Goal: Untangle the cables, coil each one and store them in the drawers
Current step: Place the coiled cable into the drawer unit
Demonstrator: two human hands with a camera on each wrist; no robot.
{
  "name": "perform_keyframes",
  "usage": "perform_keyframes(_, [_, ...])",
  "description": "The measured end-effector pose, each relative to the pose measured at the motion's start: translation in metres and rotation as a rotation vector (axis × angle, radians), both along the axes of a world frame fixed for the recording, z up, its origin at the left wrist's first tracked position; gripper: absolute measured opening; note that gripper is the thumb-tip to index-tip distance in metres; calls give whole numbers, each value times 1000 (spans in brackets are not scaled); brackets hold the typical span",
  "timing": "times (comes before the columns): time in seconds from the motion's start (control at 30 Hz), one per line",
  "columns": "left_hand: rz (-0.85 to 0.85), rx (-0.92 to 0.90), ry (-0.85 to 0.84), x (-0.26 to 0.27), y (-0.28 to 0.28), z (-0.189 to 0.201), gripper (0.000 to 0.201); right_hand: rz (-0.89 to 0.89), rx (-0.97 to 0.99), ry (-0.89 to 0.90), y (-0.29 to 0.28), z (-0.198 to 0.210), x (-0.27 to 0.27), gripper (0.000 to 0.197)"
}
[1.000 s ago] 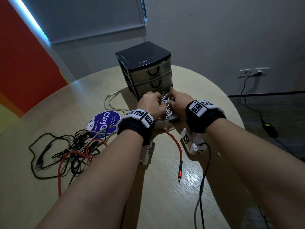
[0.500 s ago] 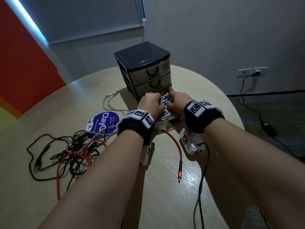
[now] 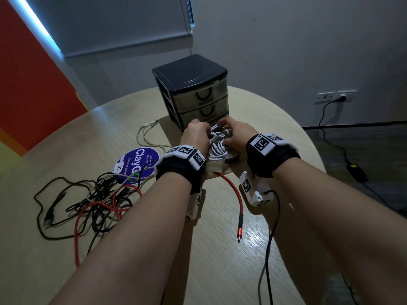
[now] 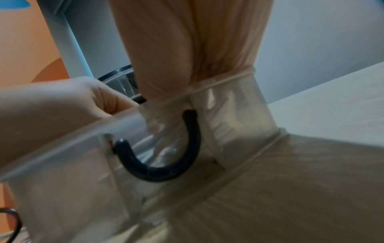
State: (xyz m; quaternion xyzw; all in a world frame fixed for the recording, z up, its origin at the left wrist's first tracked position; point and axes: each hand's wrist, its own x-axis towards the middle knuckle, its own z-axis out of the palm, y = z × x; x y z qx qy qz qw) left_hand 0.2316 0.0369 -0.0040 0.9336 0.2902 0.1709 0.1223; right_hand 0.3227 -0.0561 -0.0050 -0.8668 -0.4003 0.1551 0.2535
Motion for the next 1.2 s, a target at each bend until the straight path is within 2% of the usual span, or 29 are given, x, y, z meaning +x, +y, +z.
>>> perform_keyframes(0.27, [68, -27, 58, 0, 1, 2, 30, 53, -46, -39, -1, -1, 4, 48])
perform_keyframes(0.43, [54, -38, 105, 0, -1, 3, 25, 49, -48, -53, 0, -2, 3, 48])
perform_keyframes(0.6, [61, -6, 26, -1, -3, 3, 21, 8, -30, -52, 1, -4, 2, 48])
perform_keyframes(0.73, [-10, -18, 5, -2, -7, 2, 19, 46, -66, -62, 2, -4, 4, 47])
perform_keyframes(0.87, [-13, -27, -34, -2, -7, 2, 24, 102, -116, -112, 3, -5, 5, 47])
perform_keyframes(1.03, [12, -22, 56, 1, -2, -1, 26, 116, -241, -182, 6, -8, 4, 46])
perform_keyframes(1.2, [19, -17, 68, 3, -1, -2, 24, 100, -172, -121, 4, -7, 3, 44])
